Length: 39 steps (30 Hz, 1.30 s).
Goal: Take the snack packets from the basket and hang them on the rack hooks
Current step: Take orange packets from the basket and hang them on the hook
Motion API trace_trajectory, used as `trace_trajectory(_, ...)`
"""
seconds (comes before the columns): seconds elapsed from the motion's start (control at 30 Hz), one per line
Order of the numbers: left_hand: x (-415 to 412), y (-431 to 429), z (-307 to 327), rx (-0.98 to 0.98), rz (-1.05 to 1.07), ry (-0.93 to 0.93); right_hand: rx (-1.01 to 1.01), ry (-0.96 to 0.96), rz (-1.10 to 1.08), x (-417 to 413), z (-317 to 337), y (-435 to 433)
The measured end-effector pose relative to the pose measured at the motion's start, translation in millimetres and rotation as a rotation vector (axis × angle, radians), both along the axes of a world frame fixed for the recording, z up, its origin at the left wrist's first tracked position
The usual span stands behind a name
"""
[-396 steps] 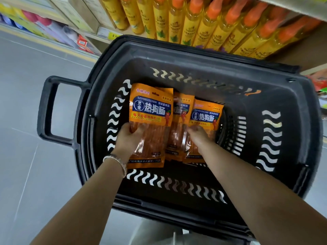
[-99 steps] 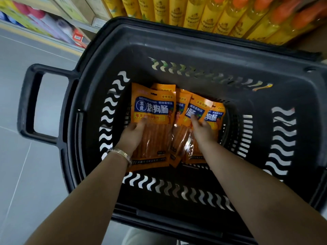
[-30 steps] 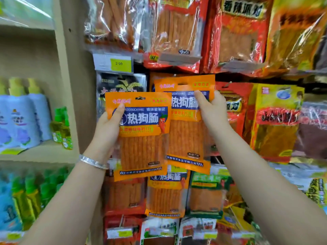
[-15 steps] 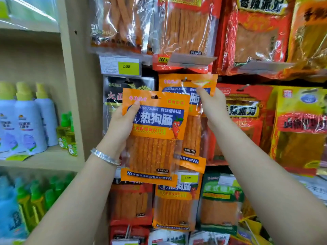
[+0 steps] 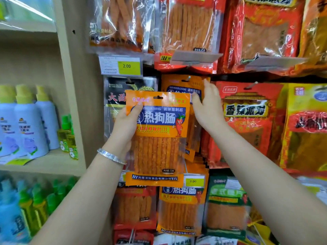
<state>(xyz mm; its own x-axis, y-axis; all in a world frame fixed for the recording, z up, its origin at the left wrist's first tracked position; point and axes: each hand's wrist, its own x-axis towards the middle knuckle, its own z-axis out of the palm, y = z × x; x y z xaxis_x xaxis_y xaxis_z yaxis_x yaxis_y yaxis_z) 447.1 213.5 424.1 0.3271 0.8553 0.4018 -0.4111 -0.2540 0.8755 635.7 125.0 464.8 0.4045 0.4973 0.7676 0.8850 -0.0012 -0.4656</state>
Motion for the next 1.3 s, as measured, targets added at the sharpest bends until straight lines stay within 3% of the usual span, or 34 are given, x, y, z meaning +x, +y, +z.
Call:
trace_trajectory(0.1, 5, -3, 1, -0.014, -0.023, -0.011, 0.238, -0.183, -0.110, -13, -14, -14)
trace_trajectory(0.17, 8, -5, 2, -0.016, -0.032, -0.010, 0.286, -0.217, -0.089, -17, -20, -19)
trace_trajectory(0.4, 22, -14, 9, 0.052, -0.083, 0.028, 0.098, 0.510, 0.412, -8, -33, -16)
trace_trajectory(0.57, 27, -25, 12, 0.439, 0.185, -0.026, 0.226, 0.489, 0.360, 7, -28, -16)
trace_trajectory(0.67, 22, -29, 19, 0.752, 0.378, 0.046, 0.338, 0.416, 0.342, 12, -12, -19)
trace_trajectory(0.73, 24, -32, 26, 0.878, 0.396, 0.109, 0.372, 0.370, 0.350, 11, -4, -20)
trace_trajectory(0.93, 40, -38, 40, 0.787, 0.222, 0.248, 0.354, 0.395, 0.291, 16, 9, -13)
trace_trajectory(1.1, 47, -37, 38, 0.745, 0.174, 0.220, 0.341, 0.449, 0.279, 20, 11, -7)
trace_trajectory(1.3, 48, -31, 36, 0.764, 0.173, 0.212, 0.334, 0.374, 0.226, 24, 5, -5)
